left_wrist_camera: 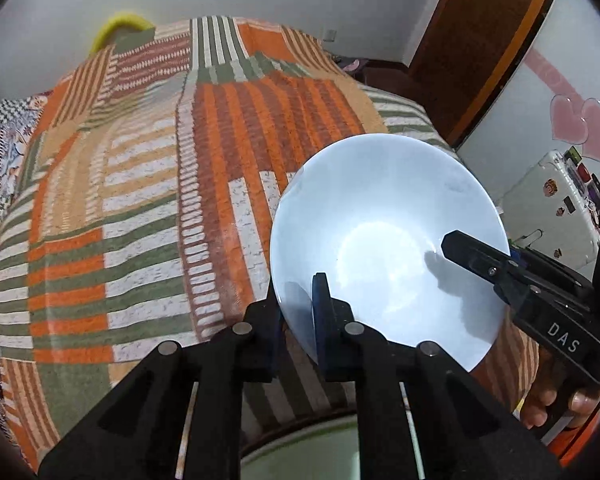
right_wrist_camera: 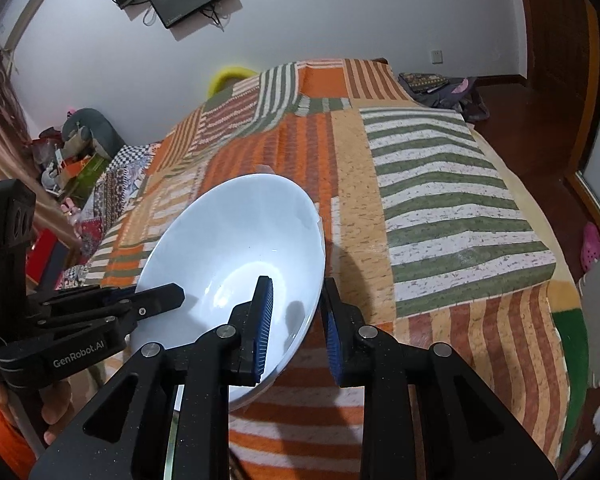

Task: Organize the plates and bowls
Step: 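Lift the white spotted bowl and carry it over the nested bowls with both grippers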

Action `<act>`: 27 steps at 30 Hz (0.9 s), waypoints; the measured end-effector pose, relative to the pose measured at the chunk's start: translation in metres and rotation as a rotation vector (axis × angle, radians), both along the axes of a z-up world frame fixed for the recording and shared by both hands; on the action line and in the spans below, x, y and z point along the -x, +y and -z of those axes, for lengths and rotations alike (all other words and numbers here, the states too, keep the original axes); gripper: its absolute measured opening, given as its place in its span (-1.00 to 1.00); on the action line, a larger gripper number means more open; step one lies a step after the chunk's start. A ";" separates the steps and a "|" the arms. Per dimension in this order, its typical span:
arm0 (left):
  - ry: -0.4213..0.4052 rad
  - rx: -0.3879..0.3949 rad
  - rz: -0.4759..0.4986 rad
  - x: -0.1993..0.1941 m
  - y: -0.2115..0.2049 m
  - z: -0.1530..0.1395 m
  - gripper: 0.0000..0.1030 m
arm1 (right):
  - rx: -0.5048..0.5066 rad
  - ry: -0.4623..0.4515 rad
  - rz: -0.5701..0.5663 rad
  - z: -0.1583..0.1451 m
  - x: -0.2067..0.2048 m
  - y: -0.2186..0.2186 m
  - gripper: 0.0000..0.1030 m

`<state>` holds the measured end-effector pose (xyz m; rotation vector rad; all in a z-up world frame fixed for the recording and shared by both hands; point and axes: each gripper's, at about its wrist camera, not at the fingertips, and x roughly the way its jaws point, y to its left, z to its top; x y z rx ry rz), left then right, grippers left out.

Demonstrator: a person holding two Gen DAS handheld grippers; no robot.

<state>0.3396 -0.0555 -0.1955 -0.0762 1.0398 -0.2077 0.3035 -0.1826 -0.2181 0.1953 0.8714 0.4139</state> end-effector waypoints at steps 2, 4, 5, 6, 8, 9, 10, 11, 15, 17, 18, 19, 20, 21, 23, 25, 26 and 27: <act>-0.022 0.005 0.001 0.009 0.003 -0.010 -0.75 | -0.008 -0.008 -0.001 -0.004 0.005 0.002 -0.57; -0.044 0.007 0.001 0.019 0.005 -0.020 -0.75 | -0.016 -0.017 -0.005 -0.010 0.010 0.003 -0.57; -0.058 0.005 0.001 0.024 0.005 -0.026 -0.75 | -0.020 -0.025 -0.006 -0.014 0.013 0.005 -0.57; -0.072 0.002 0.001 0.030 0.006 -0.032 -0.75 | -0.021 -0.031 -0.007 -0.016 0.015 0.006 -0.57; -0.098 -0.010 0.000 0.041 0.007 -0.041 -0.75 | -0.022 -0.048 -0.010 -0.022 0.021 0.010 -0.57; -0.111 -0.017 0.000 0.047 0.008 -0.046 -0.75 | -0.022 -0.057 -0.012 -0.026 0.024 0.012 -0.57; -0.124 -0.024 -0.001 0.052 0.009 -0.050 -0.75 | -0.024 -0.066 -0.014 -0.030 0.028 0.014 -0.57; -0.135 -0.028 -0.002 0.058 0.010 -0.055 -0.75 | -0.023 -0.074 -0.017 -0.033 0.031 0.016 -0.57; -0.158 -0.013 -0.010 0.078 0.018 -0.069 -0.75 | -0.008 -0.115 -0.028 -0.047 0.045 0.025 -0.57; -0.172 0.000 -0.017 0.088 0.024 -0.077 -0.75 | -0.005 -0.130 -0.035 -0.052 0.050 0.027 -0.57; -0.179 0.005 -0.019 0.093 0.026 -0.080 -0.75 | -0.004 -0.138 -0.039 -0.055 0.054 0.029 -0.57; -0.187 0.008 -0.021 0.099 0.029 -0.084 -0.75 | -0.002 -0.147 -0.044 -0.057 0.057 0.030 -0.57; -0.196 0.012 -0.025 0.105 0.031 -0.088 -0.75 | 0.000 -0.154 -0.049 -0.059 0.060 0.032 -0.57; -0.203 0.016 -0.028 0.109 0.034 -0.091 -0.75 | 0.001 -0.162 -0.054 -0.061 0.063 0.035 -0.57; -0.217 0.025 -0.036 0.122 0.040 -0.097 -0.75 | -0.003 -0.173 -0.063 -0.065 0.069 0.039 -0.57; -0.227 0.032 -0.044 0.132 0.046 -0.103 -0.75 | -0.008 -0.184 -0.075 -0.068 0.075 0.044 -0.57; -0.233 0.035 -0.048 0.137 0.050 -0.105 -0.75 | -0.009 -0.187 -0.079 -0.069 0.077 0.046 -0.57; -0.239 0.035 -0.051 0.143 0.052 -0.108 -0.75 | -0.010 -0.191 -0.084 -0.070 0.079 0.050 -0.57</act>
